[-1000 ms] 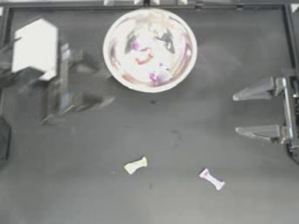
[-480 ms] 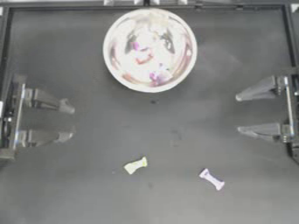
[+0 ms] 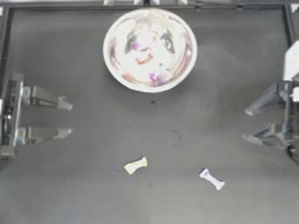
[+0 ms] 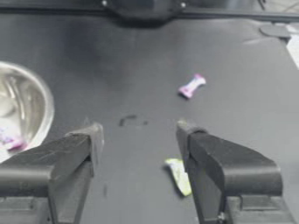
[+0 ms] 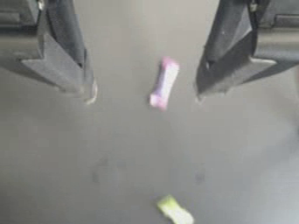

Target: Put candies in bowl

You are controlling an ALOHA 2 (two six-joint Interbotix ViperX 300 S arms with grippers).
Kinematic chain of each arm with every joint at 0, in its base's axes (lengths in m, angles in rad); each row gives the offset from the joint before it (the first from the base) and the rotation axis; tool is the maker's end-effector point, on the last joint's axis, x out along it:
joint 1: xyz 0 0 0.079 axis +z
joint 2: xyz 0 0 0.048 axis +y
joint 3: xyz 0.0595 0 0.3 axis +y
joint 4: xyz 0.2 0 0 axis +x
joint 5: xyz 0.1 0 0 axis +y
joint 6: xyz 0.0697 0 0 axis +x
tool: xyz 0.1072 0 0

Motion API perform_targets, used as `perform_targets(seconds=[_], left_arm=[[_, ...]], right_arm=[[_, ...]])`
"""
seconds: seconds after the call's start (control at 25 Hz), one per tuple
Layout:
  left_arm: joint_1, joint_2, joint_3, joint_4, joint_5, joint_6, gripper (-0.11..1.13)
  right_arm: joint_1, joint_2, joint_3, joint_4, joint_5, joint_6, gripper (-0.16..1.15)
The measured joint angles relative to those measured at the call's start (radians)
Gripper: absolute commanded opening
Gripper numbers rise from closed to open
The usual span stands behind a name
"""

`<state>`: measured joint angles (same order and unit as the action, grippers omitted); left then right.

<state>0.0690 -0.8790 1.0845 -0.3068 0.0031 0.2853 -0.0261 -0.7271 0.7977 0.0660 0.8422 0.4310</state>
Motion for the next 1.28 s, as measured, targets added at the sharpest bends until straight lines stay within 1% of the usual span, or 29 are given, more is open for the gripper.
perform_targets(seconds=[0.04,0.08,0.12,0.28,0.4,0.48,0.56,0.68,0.8,0.84,0.88,1.08,1.28], left_arm=[[0.000,0.000,0.000,0.002,0.000,0.002,0.88],[0.000,0.000,0.002,0.002,0.000,0.002,0.88],[0.003,0.000,0.000,0.000,0.000,0.000,0.88],[0.009,0.000,0.003,0.000,0.002,0.003,0.88],[0.017,0.000,0.006,0.000,0.003,0.003,0.88],[0.020,-0.003,0.009,0.000,0.003,0.003,0.88],[0.021,-0.005,0.014,0.000,0.003,0.003,0.88],[0.023,-0.012,0.020,0.000,0.003,0.003,0.88],[0.023,-0.020,0.028,-0.002,0.003,0.002,0.88],[0.023,-0.025,0.029,-0.002,0.003,0.002,0.88],[0.023,-0.028,0.029,-0.002,0.003,0.002,0.88],[0.023,-0.031,0.029,-0.003,0.003,0.002,0.88],[0.023,-0.031,0.029,-0.003,0.003,0.002,0.88]], right_arm=[[0.026,0.031,-0.020,-0.025,0.041,0.054,0.97],[0.061,0.064,-0.044,-0.058,0.081,0.130,0.97],[0.084,0.095,-0.057,-0.084,0.104,0.172,0.97],[0.193,0.206,-0.101,-0.172,0.158,0.374,0.97],[0.262,0.291,-0.126,-0.210,0.160,0.468,0.98],[0.295,0.354,-0.143,-0.230,0.150,0.511,0.98],[0.311,0.417,-0.155,-0.242,0.132,0.531,0.98],[0.313,0.492,-0.160,-0.245,0.097,0.541,0.98],[0.313,0.546,-0.160,-0.242,0.074,0.552,0.98],[0.313,0.546,-0.160,-0.242,0.074,0.552,0.98],[0.313,0.578,-0.160,-0.241,0.063,0.561,0.98],[0.324,0.666,-0.161,-0.229,0.028,0.595,0.98],[0.341,0.724,-0.160,-0.215,-0.049,0.621,0.98]])
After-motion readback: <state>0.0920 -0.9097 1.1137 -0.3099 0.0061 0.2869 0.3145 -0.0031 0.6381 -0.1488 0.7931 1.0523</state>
